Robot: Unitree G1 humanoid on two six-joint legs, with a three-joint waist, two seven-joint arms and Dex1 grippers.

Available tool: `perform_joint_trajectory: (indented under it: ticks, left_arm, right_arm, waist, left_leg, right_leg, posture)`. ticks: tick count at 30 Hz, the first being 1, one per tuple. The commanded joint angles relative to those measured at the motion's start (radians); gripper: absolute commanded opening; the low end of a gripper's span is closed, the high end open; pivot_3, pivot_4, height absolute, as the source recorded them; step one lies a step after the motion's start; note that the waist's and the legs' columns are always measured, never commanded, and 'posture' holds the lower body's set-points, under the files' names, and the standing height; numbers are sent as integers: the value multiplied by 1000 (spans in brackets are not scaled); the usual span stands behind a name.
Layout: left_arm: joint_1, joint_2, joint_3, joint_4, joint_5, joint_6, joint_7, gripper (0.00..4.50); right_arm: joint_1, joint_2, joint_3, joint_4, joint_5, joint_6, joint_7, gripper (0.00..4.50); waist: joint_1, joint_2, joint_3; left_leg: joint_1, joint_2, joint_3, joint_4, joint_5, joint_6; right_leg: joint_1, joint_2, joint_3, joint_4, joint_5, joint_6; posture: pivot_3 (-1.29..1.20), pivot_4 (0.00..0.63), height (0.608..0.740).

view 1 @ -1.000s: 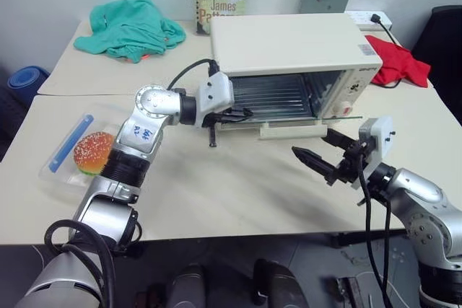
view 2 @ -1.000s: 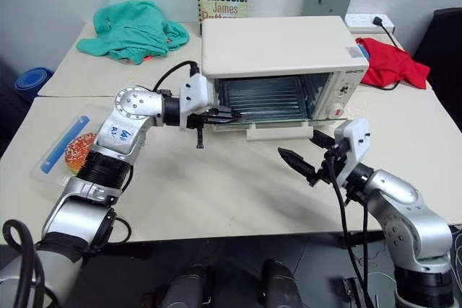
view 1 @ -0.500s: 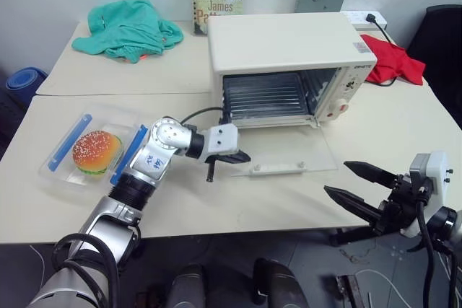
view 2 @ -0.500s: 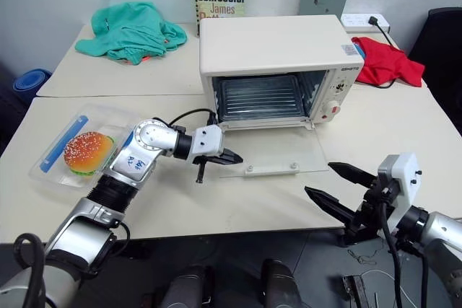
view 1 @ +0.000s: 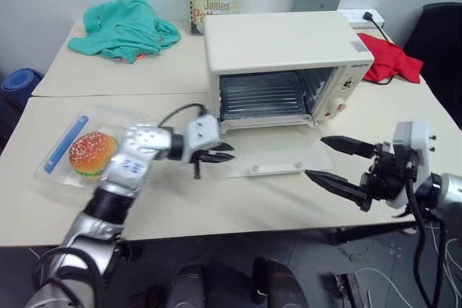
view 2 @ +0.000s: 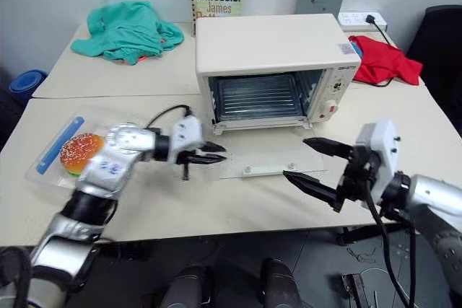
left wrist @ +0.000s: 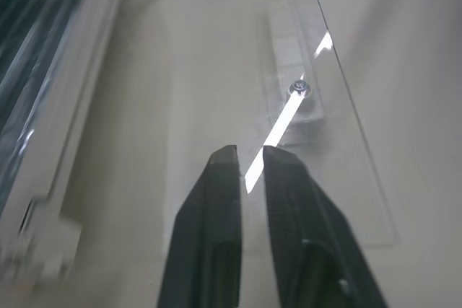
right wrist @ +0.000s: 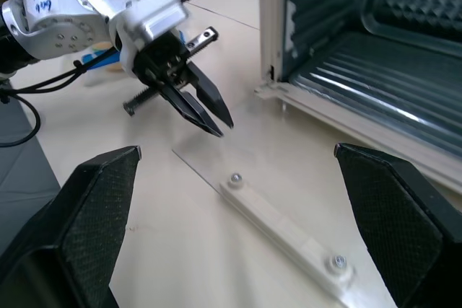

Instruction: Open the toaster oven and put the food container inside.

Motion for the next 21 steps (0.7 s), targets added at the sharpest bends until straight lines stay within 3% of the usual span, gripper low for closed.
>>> perform_joint_trajectory:
  ticks: [1, 6, 9, 16, 21]
  left_arm:
    - [94, 65, 200, -260, -136, 236, 74, 1892]
    - [321, 115, 501, -587, -308, 527, 185, 3459]
    - [468, 126, 675, -735, -393, 614, 210, 4408]
    - [776, 82, 1034, -865, -444, 695, 296, 4477]
    - [848, 3, 1326, -847, -561, 880, 366, 4477]
  right_arm:
    - [-75, -29, 48, 34, 18, 5, 61, 4500]
    - [-252, -35, 176, 189, 3, 35, 180, 4500]
    - [-361, -22, 264, 287, -62, 9, 262, 4500]
    - [-575, 71, 420, 504, -225, -101, 410, 4500]
    - [-630, 128, 459, 579, -284, -141, 468, 4500]
  waist:
    - [-3, 0, 0]
    - [-3, -1, 0]
    - [1, -1, 0]
    - [-9, -1, 0]
    - [-15, -1, 0]
  left_leg:
    - [0, 0, 0, 0, 0, 0]
    - [0, 0, 0, 1, 0, 0]
    - [0, 0, 0, 1, 0, 0]
    - [1, 0, -1, 1, 0, -2]
    - [0, 0, -1, 1, 0, -3]
  right_leg:
    - [0, 0, 0, 0, 0, 0]
    - [1, 0, 1, 1, 0, 1]
    - [1, 0, 1, -1, 0, 0]
    - [0, 0, 0, 0, -1, -2]
    - [0, 0, -1, 1, -1, -3]
  posture:
    - [0, 150, 740]
    - [0, 150, 740]
    - [0, 150, 740]
    - [0, 150, 740]
    - [0, 150, 740]
